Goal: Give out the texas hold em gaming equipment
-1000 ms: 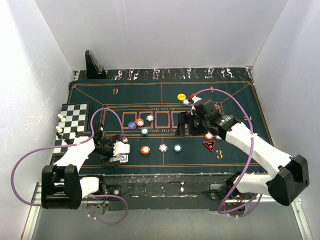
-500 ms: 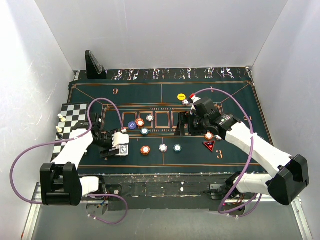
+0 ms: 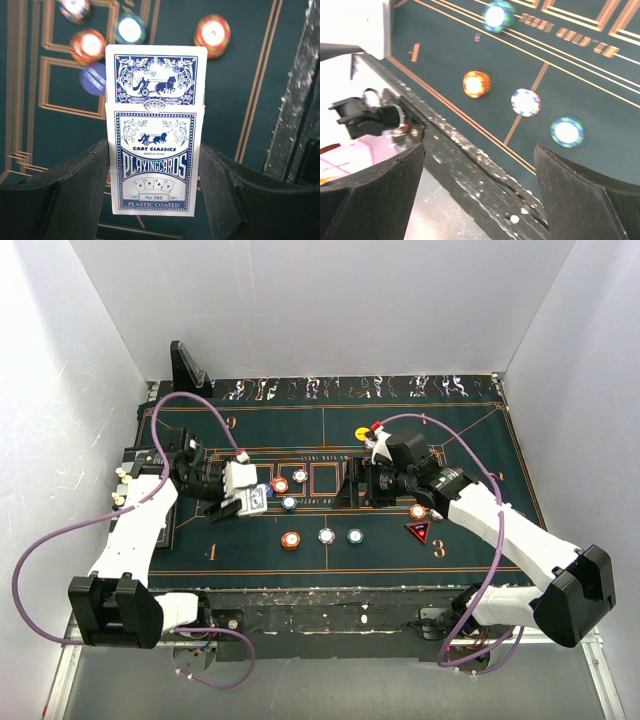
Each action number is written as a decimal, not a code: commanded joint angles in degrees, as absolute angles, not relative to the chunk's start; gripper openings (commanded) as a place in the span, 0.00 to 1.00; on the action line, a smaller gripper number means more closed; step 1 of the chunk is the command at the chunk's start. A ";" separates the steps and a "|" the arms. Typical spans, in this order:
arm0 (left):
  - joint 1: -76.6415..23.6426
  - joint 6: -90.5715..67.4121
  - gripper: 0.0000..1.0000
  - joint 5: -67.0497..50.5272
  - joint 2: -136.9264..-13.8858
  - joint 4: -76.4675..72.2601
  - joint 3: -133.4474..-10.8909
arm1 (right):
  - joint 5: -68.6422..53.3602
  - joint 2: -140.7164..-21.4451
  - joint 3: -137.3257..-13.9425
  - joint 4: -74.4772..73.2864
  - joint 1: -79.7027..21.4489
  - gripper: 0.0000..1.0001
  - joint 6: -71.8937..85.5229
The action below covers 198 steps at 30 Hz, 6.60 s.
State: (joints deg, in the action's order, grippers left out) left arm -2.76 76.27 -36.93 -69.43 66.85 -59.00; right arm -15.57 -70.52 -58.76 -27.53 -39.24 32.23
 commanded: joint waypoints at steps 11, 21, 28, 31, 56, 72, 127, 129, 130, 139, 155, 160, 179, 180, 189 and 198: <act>-12.92 59.86 0.17 -43.15 -80.33 70.66 -83.93 | -36.48 -77.51 -64.86 5.44 -40.60 0.97 47.63; -15.90 55.29 0.18 -42.89 -79.28 67.59 -85.16 | -35.86 -84.72 -69.51 5.02 -42.45 0.97 47.90; -17.14 53.44 0.18 -42.80 -79.02 66.89 -86.66 | -32.70 -89.64 -74.62 0.09 -43.51 0.98 46.32; -17.49 52.83 0.18 -42.80 -78.84 66.71 -86.92 | -31.91 -90.96 -75.23 0.61 -43.59 0.98 47.28; -18.81 43.51 0.65 -44.03 -75.59 59.16 -84.82 | -35.95 -93.34 -70.14 15.73 -43.59 0.29 59.59; -18.81 44.20 0.98 -39.91 -68.65 51.25 -71.73 | -37.18 -92.28 -65.13 22.76 -41.48 0.28 67.14; -18.72 46.67 0.59 -41.75 -69.87 50.53 -68.56 | -38.58 -95.89 -68.82 21.36 -42.63 0.48 72.16; -18.72 46.67 0.56 -41.84 -69.70 50.71 -67.86 | -38.32 -95.80 -68.73 21.36 -42.71 0.48 72.16; -18.81 46.76 0.54 -41.84 -69.44 50.71 -67.50 | -38.41 -95.97 -68.73 21.27 -42.71 0.48 72.16; -18.72 47.55 0.53 -42.45 -69.17 50.71 -68.38 | -39.11 -96.59 -68.99 21.71 -43.15 0.30 72.25; -18.37 54.49 0.98 -43.16 -61.88 50.73 -64.79 | -41.48 -94.48 -65.57 25.40 -41.31 0.11 72.77; -17.05 53.88 0.98 -44.30 -62.40 47.65 -63.55 | -42.80 -94.13 -64.69 28.12 -41.31 0.11 74.26; -14.59 57.21 0.97 -50.71 -69.61 54.40 -70.05 | -45.44 -94.66 -65.56 30.15 -41.48 0.11 75.23; -14.42 57.13 0.95 -50.89 -69.61 54.40 -70.22 | -45.53 -94.83 -65.65 30.06 -41.48 0.11 75.32; -14.50 56.70 0.87 -49.66 -70.23 53.27 -68.91 | -45.62 -95.27 -66.53 29.79 -41.48 0.11 75.67; -14.41 53.00 0.76 -49.48 -71.54 49.66 -68.82 | -45.70 -96.06 -67.24 29.79 -41.48 0.11 76.02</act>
State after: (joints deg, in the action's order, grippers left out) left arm -14.72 54.54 -48.80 -70.85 51.44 -68.71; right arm -44.31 -96.90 -64.71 25.96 -41.32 75.11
